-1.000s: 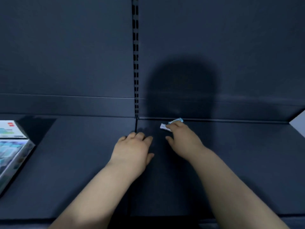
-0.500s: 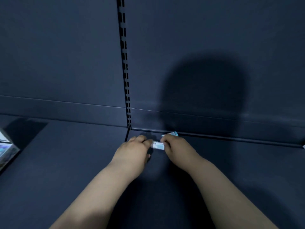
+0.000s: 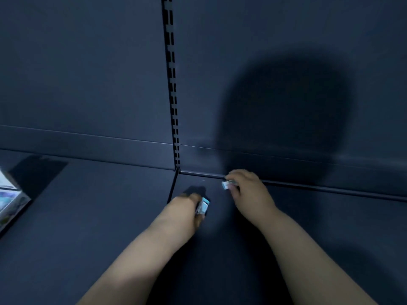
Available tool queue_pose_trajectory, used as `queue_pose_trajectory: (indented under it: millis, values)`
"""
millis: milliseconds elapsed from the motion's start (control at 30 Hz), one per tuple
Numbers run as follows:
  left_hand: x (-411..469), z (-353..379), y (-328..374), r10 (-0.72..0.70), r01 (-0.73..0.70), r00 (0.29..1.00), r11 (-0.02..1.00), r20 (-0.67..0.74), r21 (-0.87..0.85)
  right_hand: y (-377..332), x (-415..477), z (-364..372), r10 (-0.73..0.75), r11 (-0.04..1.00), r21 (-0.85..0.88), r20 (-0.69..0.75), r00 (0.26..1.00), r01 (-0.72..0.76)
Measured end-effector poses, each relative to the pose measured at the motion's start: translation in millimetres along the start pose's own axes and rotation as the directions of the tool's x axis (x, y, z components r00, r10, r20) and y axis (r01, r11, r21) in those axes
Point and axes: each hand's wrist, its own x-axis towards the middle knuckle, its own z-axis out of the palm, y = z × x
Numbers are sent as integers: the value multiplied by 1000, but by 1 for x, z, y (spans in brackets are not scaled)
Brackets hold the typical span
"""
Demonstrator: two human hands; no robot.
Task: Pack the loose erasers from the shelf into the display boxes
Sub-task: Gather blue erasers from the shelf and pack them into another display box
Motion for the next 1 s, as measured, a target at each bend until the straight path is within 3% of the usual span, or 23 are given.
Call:
queue_pose_trajectory:
  millis: [133, 367, 567, 833, 1000]
  values:
    - [-3, -7, -8, -13, 9, 998, 998, 68, 65, 12, -3, 4, 15, 993, -114, 136, 991, 1]
    - [-10, -8, -18, 78, -85, 994, 991, 72, 102, 10, -25, -3, -83, 974, 222, 207, 975, 36]
    - [-9, -1, -7, 132, -136, 991, 980, 35, 146, 12, -32, -10, 14, 998, -56, 286, 958, 2]
    - [1, -6, -9, 201, -219, 971, 966, 130, 141, 18, -46, -13, -65, 998, 34, 283, 957, 58]
    - [11, -4, -6, 257, -277, 944, 958, 204, 74, 16, -47, -14, -115, 992, -17, 288, 951, 125]
